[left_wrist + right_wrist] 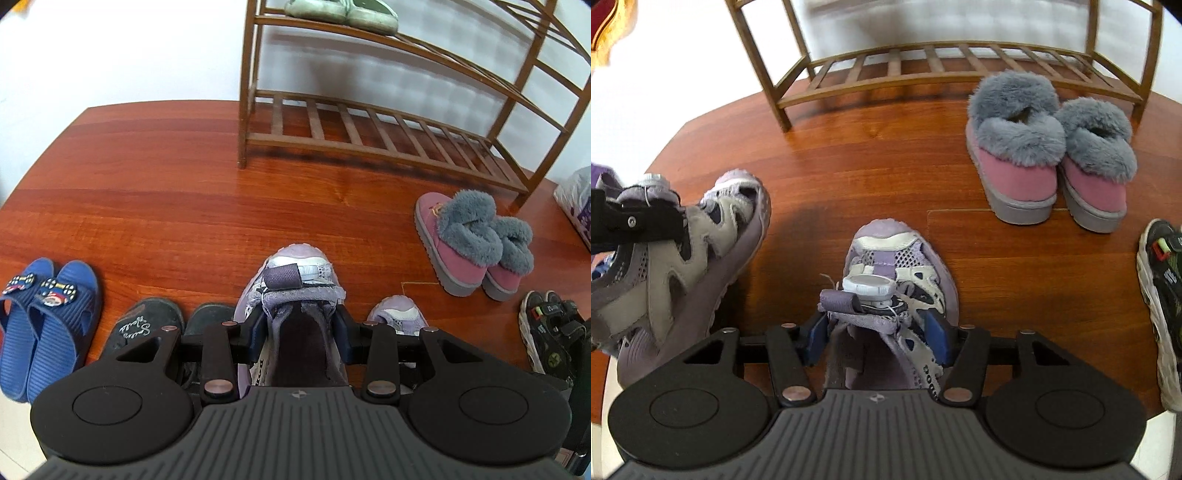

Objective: Organize scattered shoes
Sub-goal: 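Carry both lavender sneakers under the rack's lower shelf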

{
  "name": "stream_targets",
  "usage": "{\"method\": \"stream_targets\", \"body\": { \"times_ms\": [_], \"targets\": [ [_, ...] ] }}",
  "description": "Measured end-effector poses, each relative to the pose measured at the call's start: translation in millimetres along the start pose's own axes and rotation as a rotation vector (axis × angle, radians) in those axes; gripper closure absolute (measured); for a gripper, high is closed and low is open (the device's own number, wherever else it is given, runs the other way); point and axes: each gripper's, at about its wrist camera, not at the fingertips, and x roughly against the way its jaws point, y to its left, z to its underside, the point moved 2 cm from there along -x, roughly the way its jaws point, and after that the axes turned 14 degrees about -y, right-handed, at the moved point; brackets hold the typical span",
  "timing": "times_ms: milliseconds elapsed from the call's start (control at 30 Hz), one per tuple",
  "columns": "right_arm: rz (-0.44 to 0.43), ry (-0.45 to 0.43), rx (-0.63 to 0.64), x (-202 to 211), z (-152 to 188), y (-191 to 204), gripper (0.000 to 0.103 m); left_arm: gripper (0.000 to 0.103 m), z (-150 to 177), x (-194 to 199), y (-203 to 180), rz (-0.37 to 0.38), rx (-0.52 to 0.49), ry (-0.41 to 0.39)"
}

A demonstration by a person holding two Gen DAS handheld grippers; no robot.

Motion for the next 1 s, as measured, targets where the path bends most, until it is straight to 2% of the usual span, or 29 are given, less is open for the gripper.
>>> {"method": "stream_targets", "body": {
  "times_ms": [200,333,700,1000],
  "targets": [
    [0.003,-0.014,-0.010,4,-5,-3,0.068,0.062,-7,-4,0,0.037,-0.008,-0.003],
    [0.005,-0.039,-0.011,15,-15,-3,0.068,0.062,-16,-5,-1,0.054,-0.007,-0.013],
    [0.018,-0.126,0.039,37,-74,-5,0.068,0.063,-50,-10,-7,0.079,0.022,-0.061],
    [0.004,-0.144,0.047,13,-132,-17,0.068,0.062,-90,-43,-16,0.043,0.057,-0.109]
  ]
}}
